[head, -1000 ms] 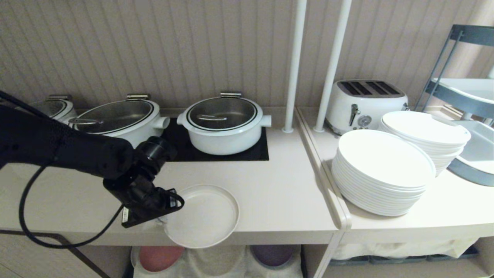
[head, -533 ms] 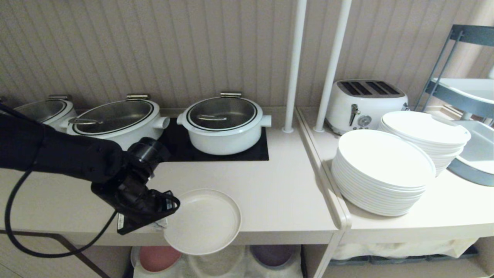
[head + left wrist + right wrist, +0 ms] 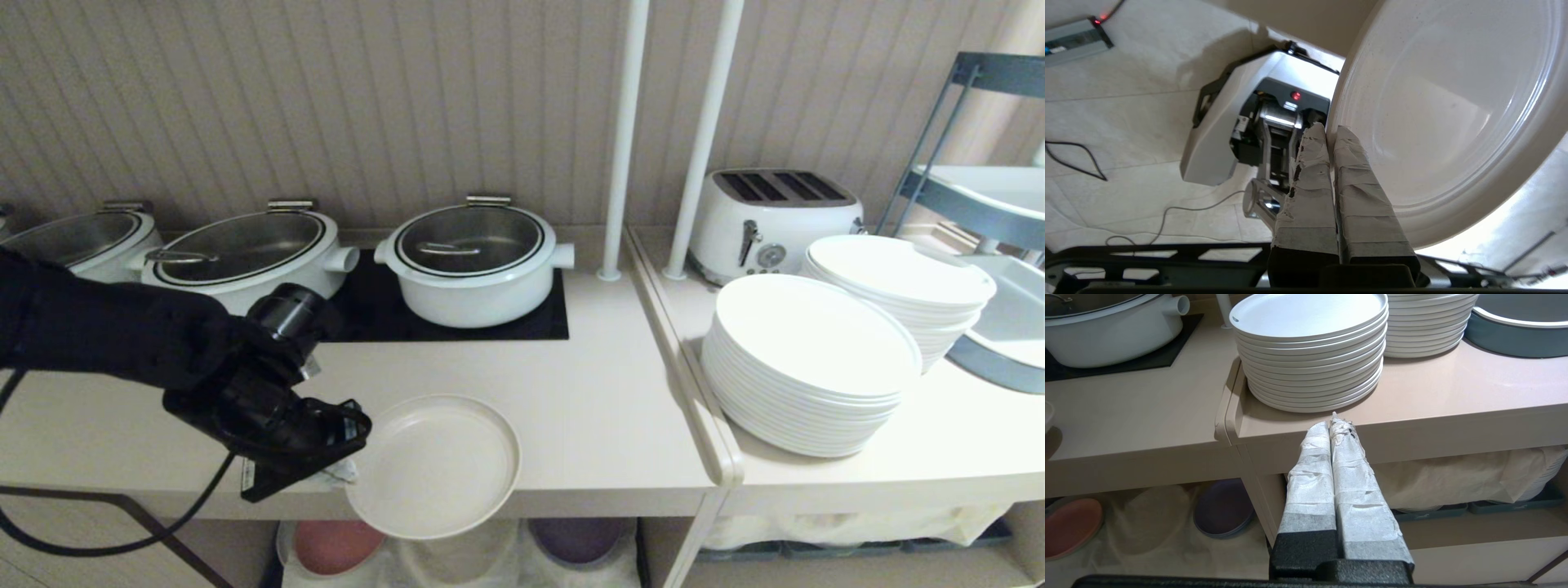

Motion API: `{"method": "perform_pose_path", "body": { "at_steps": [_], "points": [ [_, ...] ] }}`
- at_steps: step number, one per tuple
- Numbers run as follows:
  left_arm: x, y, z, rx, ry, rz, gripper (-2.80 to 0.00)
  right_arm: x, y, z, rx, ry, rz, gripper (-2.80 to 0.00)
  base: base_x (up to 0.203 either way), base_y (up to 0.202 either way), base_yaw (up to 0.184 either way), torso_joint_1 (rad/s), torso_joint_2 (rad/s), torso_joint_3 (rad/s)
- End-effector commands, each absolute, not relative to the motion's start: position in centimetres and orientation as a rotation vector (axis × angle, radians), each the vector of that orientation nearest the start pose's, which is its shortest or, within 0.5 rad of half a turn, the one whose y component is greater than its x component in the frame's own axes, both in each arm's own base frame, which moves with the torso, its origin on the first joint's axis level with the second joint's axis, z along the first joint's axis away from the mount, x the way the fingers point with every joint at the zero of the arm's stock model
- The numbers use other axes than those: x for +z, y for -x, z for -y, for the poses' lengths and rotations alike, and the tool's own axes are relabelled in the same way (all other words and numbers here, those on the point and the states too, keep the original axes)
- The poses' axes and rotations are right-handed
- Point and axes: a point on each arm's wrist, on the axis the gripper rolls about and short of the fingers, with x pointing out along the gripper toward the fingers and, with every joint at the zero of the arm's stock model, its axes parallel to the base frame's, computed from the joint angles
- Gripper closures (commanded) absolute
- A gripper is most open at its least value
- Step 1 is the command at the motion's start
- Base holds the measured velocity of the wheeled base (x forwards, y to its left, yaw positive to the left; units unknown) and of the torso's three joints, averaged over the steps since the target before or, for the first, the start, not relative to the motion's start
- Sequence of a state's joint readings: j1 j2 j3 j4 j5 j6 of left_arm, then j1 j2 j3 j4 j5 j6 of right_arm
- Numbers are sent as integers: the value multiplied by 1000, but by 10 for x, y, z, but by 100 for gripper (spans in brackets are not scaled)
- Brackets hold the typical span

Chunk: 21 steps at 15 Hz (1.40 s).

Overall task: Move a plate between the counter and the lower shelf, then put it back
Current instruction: Pick up the plate, then put the plate in the cupboard

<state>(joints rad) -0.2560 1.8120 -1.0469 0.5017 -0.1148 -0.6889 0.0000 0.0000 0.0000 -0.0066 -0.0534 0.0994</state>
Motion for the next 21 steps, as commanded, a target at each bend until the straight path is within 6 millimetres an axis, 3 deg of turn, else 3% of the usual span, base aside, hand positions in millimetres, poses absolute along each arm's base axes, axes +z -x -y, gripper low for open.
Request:
{"method": "perform_pose_path", "body": {
  "at_steps": [1,8,14,21],
  "points": [
    [134,-262,70,125,511,-1306,0,76,23,1,-53,-100,10,0,0,0,0,0,0,0],
    [156,-208,55,97,517,-1241,0,76,23,1,-53,-100,10,0,0,0,0,0,0,0],
    [148,-144,39,42,422,-1258,0,76,23,1,-53,-100,10,0,0,0,0,0,0,0],
    [149,-87,25,-22,361,-1268,0,76,23,1,-53,-100,9,0,0,0,0,0,0,0]
  ]
}}
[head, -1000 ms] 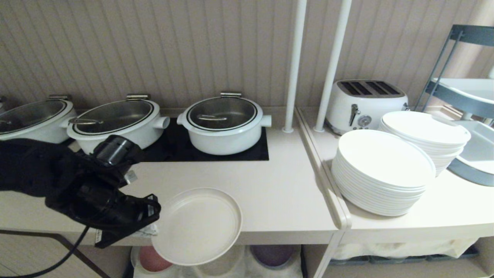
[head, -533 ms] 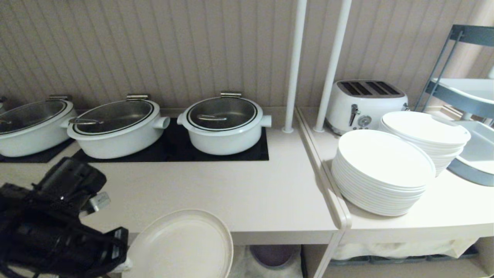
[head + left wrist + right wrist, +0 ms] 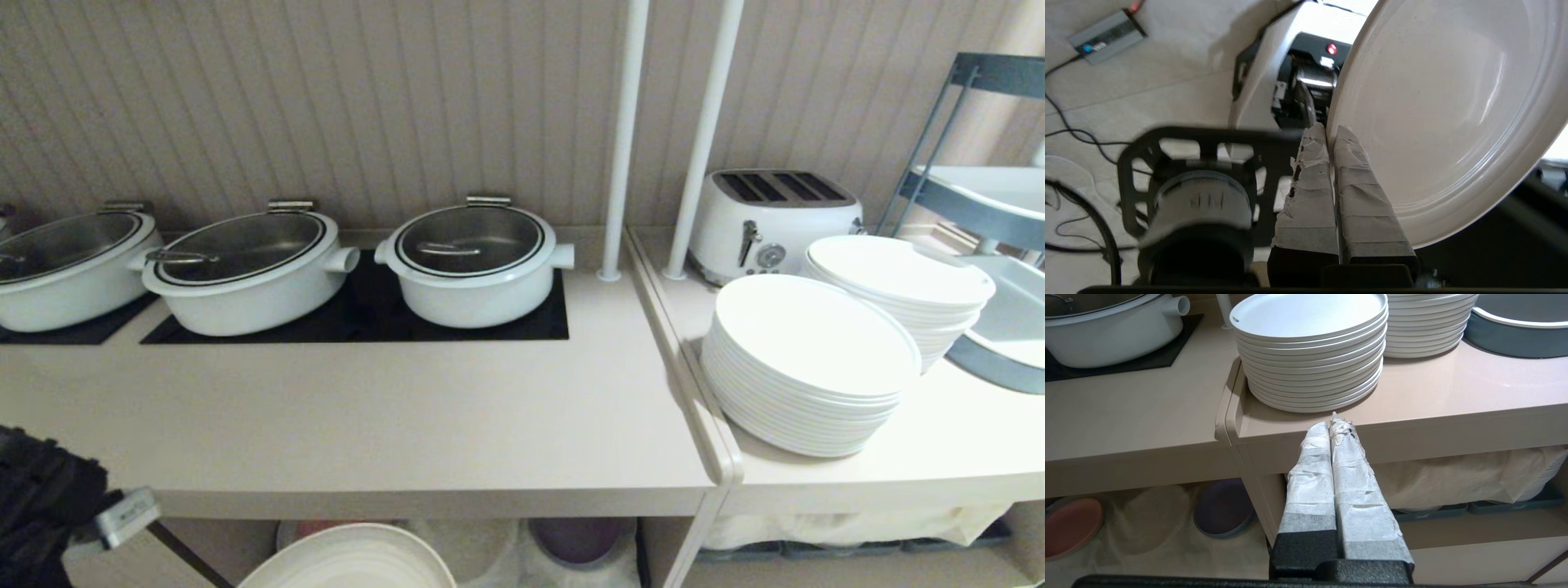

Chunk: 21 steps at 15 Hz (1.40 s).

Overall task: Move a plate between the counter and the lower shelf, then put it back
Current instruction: Put the plate in the cupboard

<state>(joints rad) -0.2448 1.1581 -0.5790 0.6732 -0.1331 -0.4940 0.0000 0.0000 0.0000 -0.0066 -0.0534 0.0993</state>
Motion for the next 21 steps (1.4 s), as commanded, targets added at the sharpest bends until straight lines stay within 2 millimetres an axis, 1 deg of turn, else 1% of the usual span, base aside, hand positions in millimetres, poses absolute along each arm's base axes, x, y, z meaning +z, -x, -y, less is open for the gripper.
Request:
{"method": "perform_pose_path", "body": {
  "at_steps": [1,3,5,8,13,21],
  "points": [
    [149,-82,24,-34,365,-1273,0,76,23,1,-53,-100,10,0,0,0,0,0,0,0],
    [144,-72,22,-70,327,-1287,0,76,23,1,-53,-100,10,0,0,0,0,0,0,0],
    [140,-67,21,-91,306,-1290,0,76,23,1,-53,-100,10,0,0,0,0,0,0,0],
    [137,-66,21,-105,302,-1310,0,76,23,1,-53,-100,9,0,0,0,0,0,0,0],
    [137,-66,24,-147,292,-1322,0,76,23,1,-53,-100,10,0,0,0,0,0,0,0],
    [137,-66,24,-146,291,-1322,0,76,23,1,-53,-100,10,0,0,0,0,0,0,0]
  ]
}}
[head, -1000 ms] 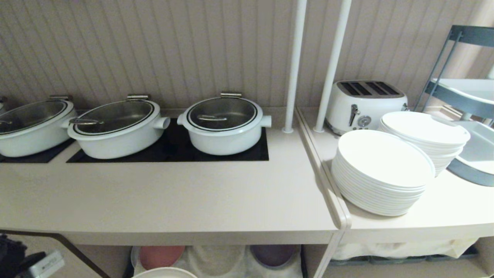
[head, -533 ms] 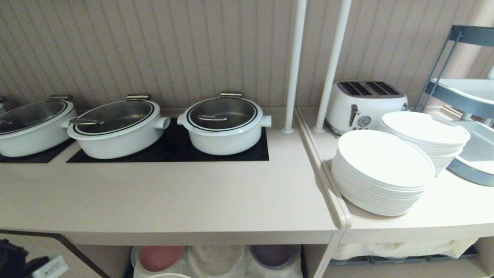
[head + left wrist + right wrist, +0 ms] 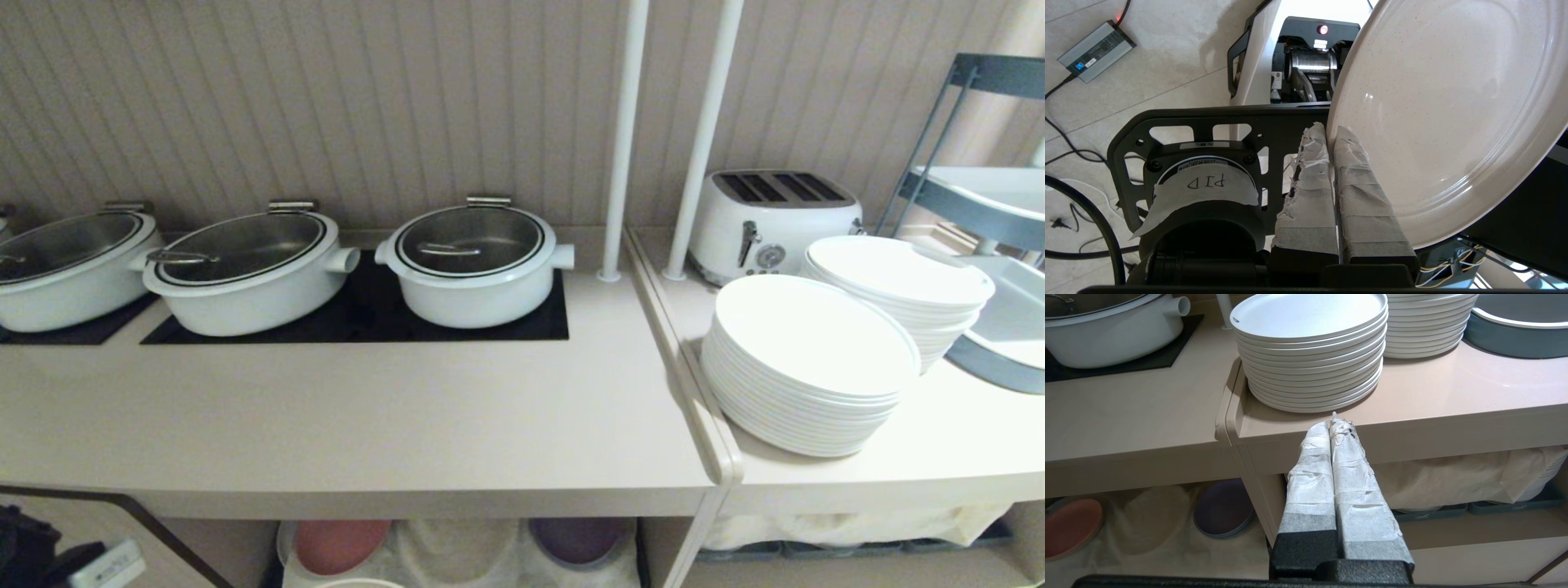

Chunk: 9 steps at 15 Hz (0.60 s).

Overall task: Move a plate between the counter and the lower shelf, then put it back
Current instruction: Put the plate in the cupboard

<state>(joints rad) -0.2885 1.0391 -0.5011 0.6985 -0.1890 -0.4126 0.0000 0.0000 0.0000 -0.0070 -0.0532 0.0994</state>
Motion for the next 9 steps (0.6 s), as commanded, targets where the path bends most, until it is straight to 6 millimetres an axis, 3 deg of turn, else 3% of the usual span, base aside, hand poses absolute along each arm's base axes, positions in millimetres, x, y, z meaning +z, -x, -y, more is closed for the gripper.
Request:
{"method": "perform_pose_path", "body": {
  "at_steps": [1,9],
  "points": [
    [137,-67,24,-150,291,-1319,0,76,23,1,-53,-100,10,0,0,0,0,0,0,0],
    [136,-71,26,-147,294,-1327,0,76,23,1,-53,-100,9,0,0,0,0,0,0,0]
  ]
}}
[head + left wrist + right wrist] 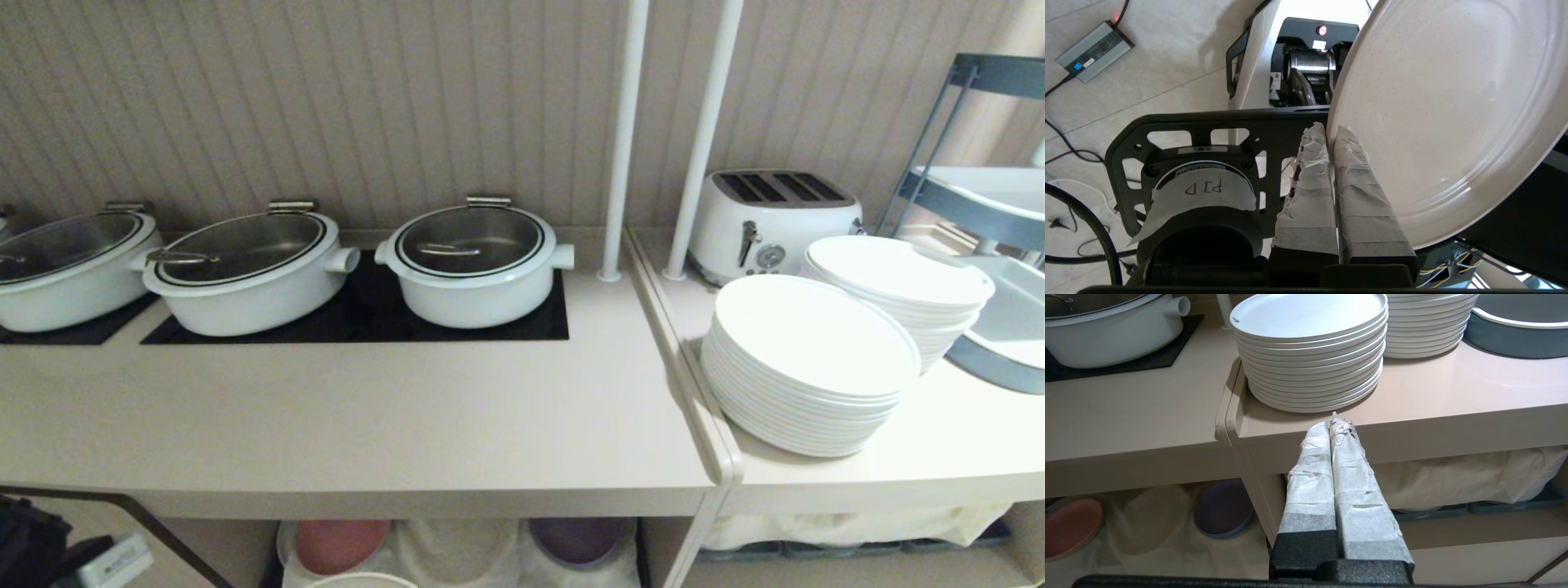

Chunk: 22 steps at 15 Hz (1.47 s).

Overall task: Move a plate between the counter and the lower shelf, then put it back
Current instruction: Put the plate in the cupboard

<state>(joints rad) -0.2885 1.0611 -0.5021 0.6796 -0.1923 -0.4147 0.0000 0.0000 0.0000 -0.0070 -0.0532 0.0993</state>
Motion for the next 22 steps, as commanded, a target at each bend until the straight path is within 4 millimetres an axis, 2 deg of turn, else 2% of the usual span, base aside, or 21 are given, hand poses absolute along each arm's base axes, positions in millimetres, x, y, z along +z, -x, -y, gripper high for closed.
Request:
{"method": "perform_pose_path", "body": {
  "at_steps": [1,10,22],
  "points": [
    [136,-71,26,-145,295,-1327,0,76,23,1,-53,-100,10,0,0,0,0,0,0,0],
    [134,-72,26,-143,296,-1338,0,76,23,1,-53,-101,10,0,0,0,0,-39,80,48],
    [133,-71,26,-146,309,-1350,0,76,23,1,-53,-101,10,0,0,0,0,-127,267,138]
  ]
}}
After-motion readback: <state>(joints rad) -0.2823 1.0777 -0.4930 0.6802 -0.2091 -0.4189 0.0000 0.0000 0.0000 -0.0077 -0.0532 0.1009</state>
